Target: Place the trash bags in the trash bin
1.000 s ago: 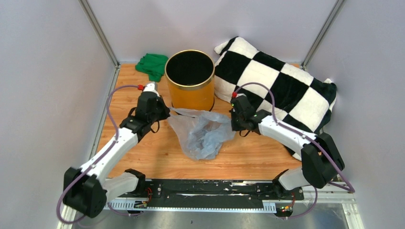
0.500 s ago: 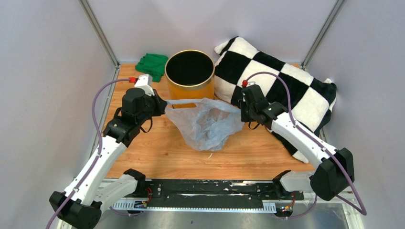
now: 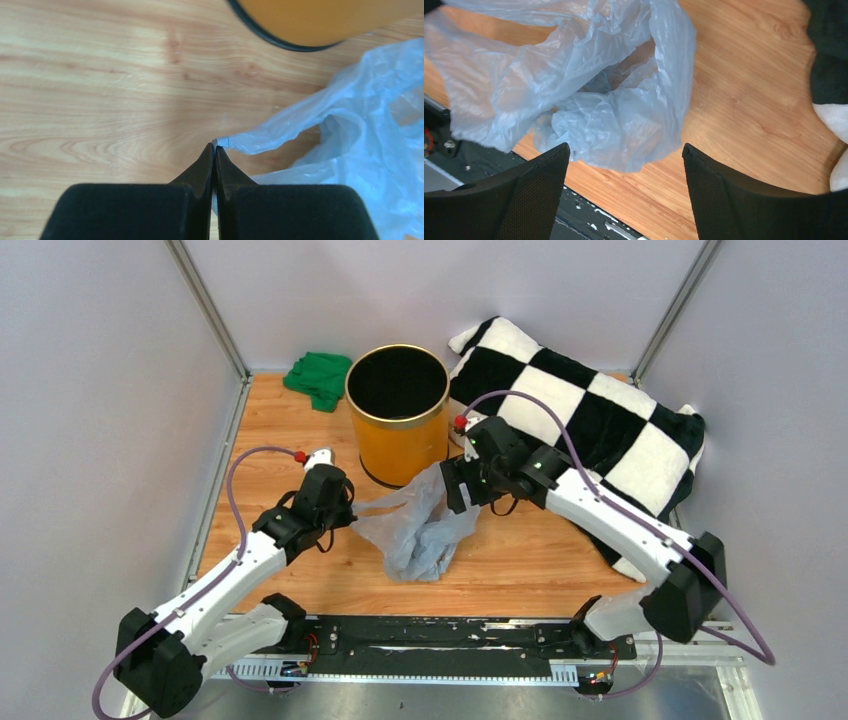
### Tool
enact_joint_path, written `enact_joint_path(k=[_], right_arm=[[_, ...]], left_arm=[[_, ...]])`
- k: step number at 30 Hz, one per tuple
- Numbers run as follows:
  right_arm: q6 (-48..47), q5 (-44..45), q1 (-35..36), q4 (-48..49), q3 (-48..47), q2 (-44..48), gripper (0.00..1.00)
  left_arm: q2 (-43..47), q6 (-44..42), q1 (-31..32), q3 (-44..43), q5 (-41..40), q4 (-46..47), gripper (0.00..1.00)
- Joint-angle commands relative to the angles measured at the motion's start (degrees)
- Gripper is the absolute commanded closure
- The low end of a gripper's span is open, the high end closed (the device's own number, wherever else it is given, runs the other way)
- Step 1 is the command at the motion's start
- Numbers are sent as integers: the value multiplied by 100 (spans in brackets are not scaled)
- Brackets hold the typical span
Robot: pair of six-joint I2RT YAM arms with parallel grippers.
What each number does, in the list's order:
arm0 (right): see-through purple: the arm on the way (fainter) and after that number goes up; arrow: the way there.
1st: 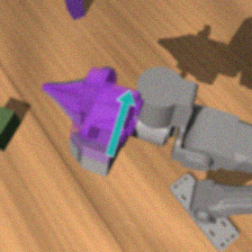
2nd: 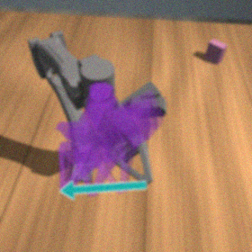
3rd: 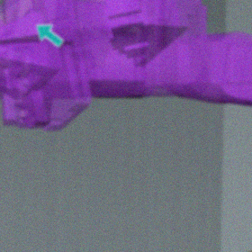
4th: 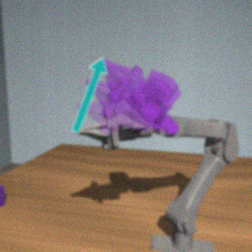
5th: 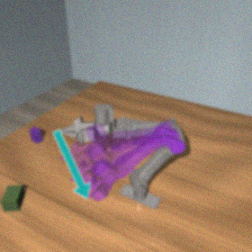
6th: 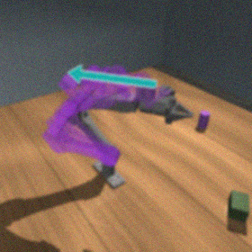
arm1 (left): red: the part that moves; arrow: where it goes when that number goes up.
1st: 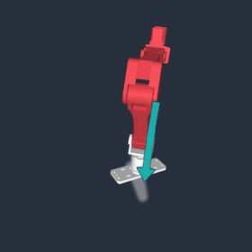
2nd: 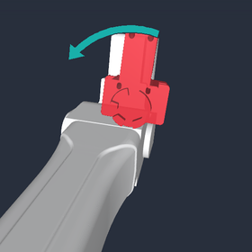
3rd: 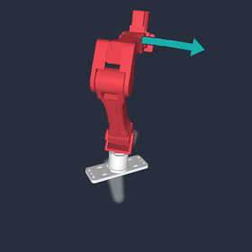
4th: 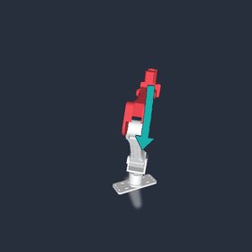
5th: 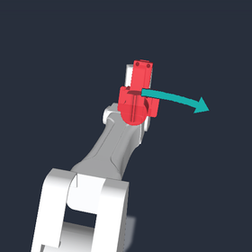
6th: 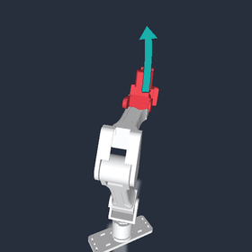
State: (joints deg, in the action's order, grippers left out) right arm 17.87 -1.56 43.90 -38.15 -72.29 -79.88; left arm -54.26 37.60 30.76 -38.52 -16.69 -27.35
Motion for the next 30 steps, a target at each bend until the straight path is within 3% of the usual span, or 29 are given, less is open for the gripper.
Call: enact_joint_path(k=[1, 8, 12, 17, 30], right_arm=[[92, -22, 17, -96, 314, 754, 14], [471, 87, 14, 47, 1445, 1605, 18], [756, -225, 17, 403, 2119, 1920, 29], [1203, -991, 21, 1596, 2741, 1820, 47], [1928, -1714, 411, 3328, 3123, 611, 47]], left_arm=[[-47, 243, -231, 243, -444, 93, 100], [-361, 306, -603, 571, -280, 408, 100], [-480, 292, -677, 673, -167, 520, 100], [-626, 307, -686, 664, -135, 564, 100], [-542, 375, -686, 770, -12, 566, 100]])
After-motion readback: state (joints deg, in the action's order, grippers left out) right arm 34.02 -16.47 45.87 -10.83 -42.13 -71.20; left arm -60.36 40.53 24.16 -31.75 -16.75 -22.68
